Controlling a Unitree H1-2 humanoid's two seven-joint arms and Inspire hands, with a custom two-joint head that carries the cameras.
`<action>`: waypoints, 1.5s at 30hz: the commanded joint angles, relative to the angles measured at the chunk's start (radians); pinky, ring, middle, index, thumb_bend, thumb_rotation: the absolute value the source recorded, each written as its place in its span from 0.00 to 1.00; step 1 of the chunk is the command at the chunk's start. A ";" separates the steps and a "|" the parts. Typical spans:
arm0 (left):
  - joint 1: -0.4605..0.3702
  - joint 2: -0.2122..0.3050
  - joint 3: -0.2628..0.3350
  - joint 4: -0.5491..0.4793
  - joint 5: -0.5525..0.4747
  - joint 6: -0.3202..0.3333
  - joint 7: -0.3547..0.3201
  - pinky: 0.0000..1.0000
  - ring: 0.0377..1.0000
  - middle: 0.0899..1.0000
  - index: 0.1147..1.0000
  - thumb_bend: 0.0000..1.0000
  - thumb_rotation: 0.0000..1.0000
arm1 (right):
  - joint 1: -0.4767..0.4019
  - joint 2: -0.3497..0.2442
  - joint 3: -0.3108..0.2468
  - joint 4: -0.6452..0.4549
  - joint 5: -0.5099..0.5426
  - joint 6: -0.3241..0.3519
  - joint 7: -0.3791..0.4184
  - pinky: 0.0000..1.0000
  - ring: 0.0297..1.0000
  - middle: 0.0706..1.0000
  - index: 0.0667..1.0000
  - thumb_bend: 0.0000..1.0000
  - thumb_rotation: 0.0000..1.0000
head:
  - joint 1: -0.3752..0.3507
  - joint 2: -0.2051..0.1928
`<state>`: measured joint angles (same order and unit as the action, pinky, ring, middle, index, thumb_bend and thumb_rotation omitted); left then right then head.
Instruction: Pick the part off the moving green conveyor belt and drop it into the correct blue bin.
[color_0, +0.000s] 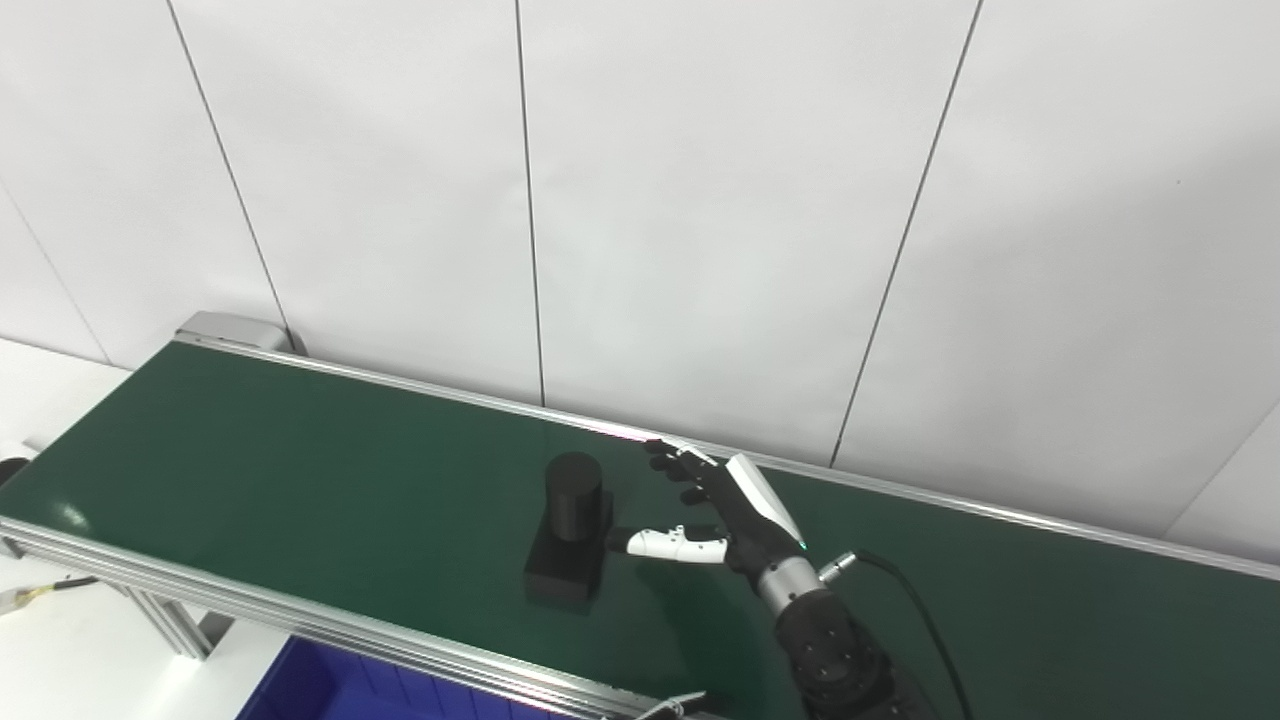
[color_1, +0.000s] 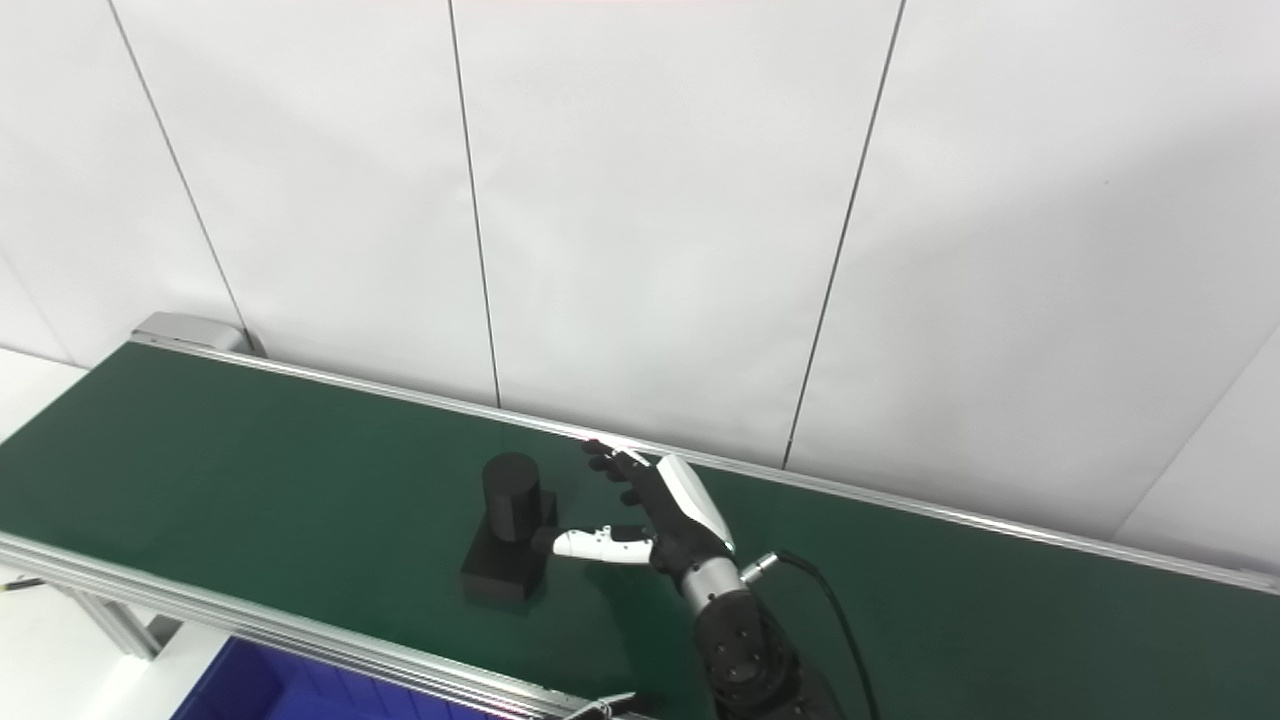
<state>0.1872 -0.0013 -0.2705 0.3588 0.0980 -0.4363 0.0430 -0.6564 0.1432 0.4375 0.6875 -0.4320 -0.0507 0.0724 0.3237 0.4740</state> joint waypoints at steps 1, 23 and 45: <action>-0.035 -0.006 0.001 -0.020 0.004 -0.034 0.025 0.70 0.76 0.79 0.81 0.91 0.67 | -0.063 0.031 0.006 -0.008 -0.010 -0.054 -0.018 0.79 0.85 0.84 0.87 0.86 0.49 | 0.002 0.001; -0.028 -0.012 -0.023 -0.030 0.013 -0.034 0.048 0.68 0.76 0.79 0.81 0.90 0.67 | -0.092 0.060 0.023 0.112 -0.068 -0.078 -0.134 0.76 0.82 0.83 0.83 0.81 0.38 | 0.012 0.013; -0.017 -0.008 -0.025 -0.047 0.004 -0.034 0.047 0.70 0.77 0.81 0.81 0.89 0.67 | -0.035 0.094 -0.046 0.100 -0.048 -0.182 -0.370 0.45 0.44 0.45 0.45 0.52 0.00 | 0.006 0.026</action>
<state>0.1895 -0.0047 -0.3004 0.3545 0.1087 -0.4366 0.0682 -0.6703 0.2067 0.3973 0.8282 -0.4889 -0.1682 -0.2774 0.3283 0.4985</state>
